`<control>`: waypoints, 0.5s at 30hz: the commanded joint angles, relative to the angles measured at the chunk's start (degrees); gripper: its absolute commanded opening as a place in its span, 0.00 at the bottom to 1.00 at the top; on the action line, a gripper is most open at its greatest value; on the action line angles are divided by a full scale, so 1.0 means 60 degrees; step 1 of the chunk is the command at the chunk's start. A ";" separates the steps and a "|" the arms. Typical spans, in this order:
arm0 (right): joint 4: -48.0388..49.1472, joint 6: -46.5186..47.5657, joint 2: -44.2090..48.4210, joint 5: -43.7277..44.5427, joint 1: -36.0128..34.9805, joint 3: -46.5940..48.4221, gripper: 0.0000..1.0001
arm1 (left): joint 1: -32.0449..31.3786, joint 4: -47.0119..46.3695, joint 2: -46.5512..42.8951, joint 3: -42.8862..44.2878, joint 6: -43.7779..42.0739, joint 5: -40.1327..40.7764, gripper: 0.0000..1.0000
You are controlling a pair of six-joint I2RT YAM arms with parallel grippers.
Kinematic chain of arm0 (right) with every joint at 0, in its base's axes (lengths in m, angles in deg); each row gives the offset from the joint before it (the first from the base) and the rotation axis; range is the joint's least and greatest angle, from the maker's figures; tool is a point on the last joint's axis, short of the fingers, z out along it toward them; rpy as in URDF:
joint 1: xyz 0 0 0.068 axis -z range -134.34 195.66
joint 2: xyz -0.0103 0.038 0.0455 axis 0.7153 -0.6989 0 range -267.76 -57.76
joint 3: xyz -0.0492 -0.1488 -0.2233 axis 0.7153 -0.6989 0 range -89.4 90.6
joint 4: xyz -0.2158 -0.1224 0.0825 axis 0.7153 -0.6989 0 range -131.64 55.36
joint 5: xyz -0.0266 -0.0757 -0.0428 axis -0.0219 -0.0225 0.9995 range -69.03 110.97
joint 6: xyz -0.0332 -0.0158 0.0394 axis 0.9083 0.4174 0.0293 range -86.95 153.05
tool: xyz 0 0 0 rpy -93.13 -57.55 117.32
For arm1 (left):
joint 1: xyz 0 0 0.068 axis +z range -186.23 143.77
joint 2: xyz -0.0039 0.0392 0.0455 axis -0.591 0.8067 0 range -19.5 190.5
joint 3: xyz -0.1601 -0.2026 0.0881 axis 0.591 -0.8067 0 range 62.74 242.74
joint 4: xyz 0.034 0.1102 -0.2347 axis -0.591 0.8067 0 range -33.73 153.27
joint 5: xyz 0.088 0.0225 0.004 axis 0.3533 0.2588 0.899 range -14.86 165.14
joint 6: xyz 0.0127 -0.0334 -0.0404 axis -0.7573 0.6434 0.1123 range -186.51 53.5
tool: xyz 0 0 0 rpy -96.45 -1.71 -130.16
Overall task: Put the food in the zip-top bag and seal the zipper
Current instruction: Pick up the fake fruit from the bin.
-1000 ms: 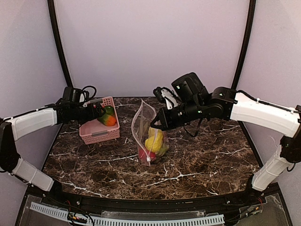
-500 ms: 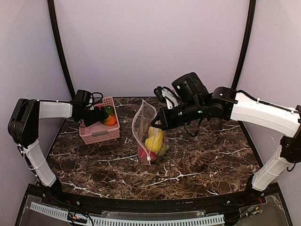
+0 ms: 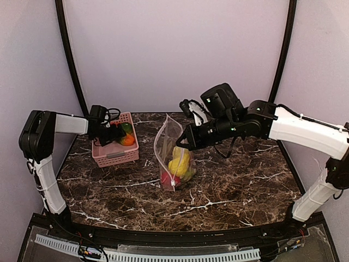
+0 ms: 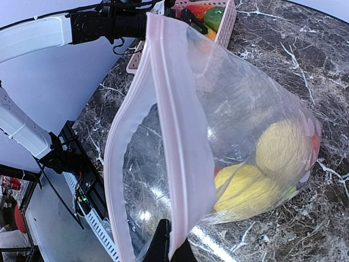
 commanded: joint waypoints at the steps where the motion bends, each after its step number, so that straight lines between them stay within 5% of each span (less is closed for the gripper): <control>1: 0.0123 0.0026 0.0181 0.0061 -0.0053 0.0105 0.00 | 0.0041 0.0183 0.0369 0.0600 -0.0277 -0.0057 0.90; 15: -0.0009 -0.0043 -0.0058 0.0002 -0.0055 0.0417 0.00 | 0.0028 0.0441 0.1276 0.1344 -0.0271 -0.0409 0.88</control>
